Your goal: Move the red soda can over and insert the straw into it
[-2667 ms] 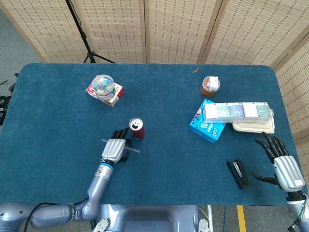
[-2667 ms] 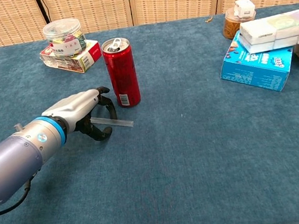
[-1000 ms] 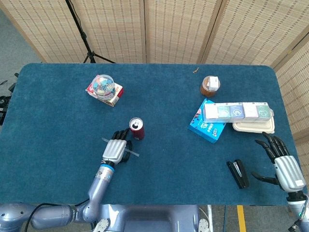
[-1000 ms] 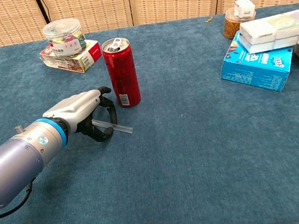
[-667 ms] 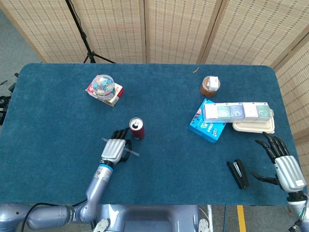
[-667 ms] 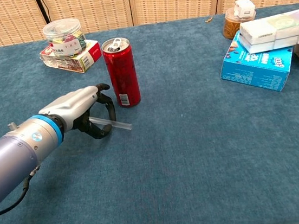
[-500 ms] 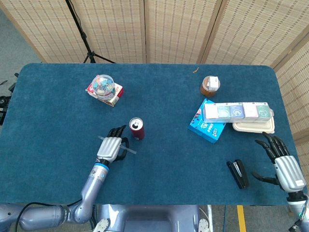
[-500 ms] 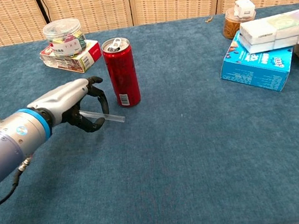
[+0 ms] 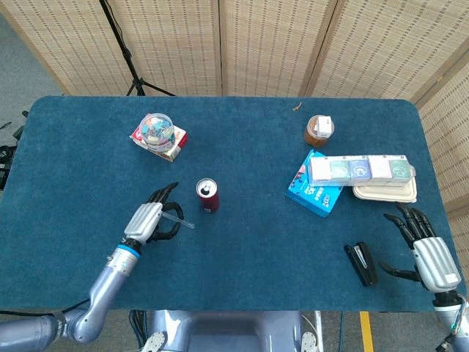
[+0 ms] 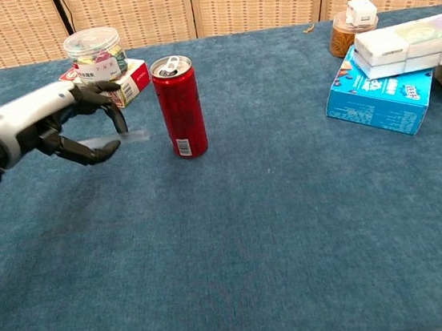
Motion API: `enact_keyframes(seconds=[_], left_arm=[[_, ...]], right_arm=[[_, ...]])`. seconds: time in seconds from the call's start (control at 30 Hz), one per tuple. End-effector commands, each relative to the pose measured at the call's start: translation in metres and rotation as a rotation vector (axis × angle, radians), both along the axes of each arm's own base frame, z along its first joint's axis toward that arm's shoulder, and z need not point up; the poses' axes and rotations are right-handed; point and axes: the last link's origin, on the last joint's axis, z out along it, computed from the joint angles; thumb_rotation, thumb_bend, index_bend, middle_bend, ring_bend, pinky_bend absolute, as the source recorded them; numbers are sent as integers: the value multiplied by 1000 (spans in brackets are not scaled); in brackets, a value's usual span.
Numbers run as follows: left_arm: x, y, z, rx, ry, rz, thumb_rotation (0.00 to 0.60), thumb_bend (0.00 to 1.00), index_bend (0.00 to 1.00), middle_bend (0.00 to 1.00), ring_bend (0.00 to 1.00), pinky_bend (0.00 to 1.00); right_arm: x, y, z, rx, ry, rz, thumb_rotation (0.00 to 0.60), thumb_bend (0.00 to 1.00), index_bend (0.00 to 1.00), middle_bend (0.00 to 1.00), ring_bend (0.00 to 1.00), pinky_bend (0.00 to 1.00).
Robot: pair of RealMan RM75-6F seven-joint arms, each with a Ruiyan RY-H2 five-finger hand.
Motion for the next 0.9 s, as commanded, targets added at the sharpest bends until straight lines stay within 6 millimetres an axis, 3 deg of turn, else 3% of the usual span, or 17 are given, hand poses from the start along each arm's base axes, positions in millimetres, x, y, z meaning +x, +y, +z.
enact_keyframes(seconds=[0.03, 0.13, 0.17, 0.33, 0.6, 0.77, 0.9], left_arm=[[-11, -6, 34, -8, -117, -48, 600, 445, 645, 0, 0, 0], [-8, -8, 51, -1, -240, -66, 600, 445, 637, 0, 0, 0], [3, -9, 59, -17, -366, -84, 600, 445, 636, 0, 0, 0], [13, -5, 76, -38, -558, -166, 600, 445, 635, 0, 0, 0], [44, 0, 93, -135, -717, -189, 600, 444, 635, 0, 0, 0], [64, 8, 96, -184, -803, -196, 600, 444, 635, 0, 0, 0], [86, 26, 85, -231, -913, -138, 600, 445, 635, 0, 0, 0]], right_arm=[[0, 0, -1, 2, 1, -1, 600, 0, 139, 0, 0, 34], [0, 0, -2, 6, 5, -1, 600, 0, 139, 0, 0, 34], [0, 0, -5, 17, 14, -1, 600, 0, 139, 0, 0, 34], [0, 0, -7, 21, 18, -5, 600, 0, 139, 0, 0, 34], [-1, 0, -7, 23, 19, -7, 600, 0, 139, 0, 0, 34], [-2, -1, -6, 22, 17, -10, 600, 0, 139, 0, 0, 34], [-3, -2, -5, 18, 16, -14, 600, 0, 139, 0, 0, 34]])
